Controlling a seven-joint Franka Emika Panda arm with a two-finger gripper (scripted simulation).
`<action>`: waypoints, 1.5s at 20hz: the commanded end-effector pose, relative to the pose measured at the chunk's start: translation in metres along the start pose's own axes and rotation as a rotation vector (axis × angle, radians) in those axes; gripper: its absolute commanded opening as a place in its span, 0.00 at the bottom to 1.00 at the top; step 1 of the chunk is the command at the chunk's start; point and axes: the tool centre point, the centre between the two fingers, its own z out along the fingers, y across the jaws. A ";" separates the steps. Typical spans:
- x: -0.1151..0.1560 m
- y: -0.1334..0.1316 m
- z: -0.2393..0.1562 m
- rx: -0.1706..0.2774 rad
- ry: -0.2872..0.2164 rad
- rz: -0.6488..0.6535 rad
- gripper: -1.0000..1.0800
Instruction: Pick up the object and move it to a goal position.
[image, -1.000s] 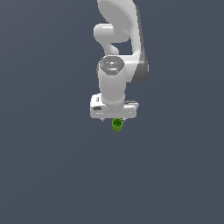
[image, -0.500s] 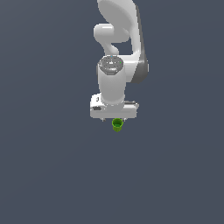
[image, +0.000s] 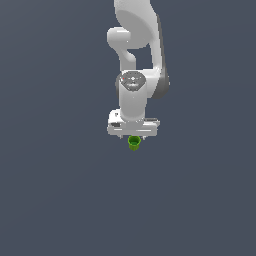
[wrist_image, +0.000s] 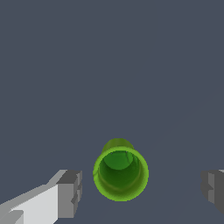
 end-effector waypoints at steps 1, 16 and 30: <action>-0.008 -0.003 0.011 -0.006 0.007 0.007 0.96; -0.026 -0.011 0.036 -0.017 0.021 0.021 0.96; -0.026 -0.010 0.085 -0.017 0.022 0.022 0.96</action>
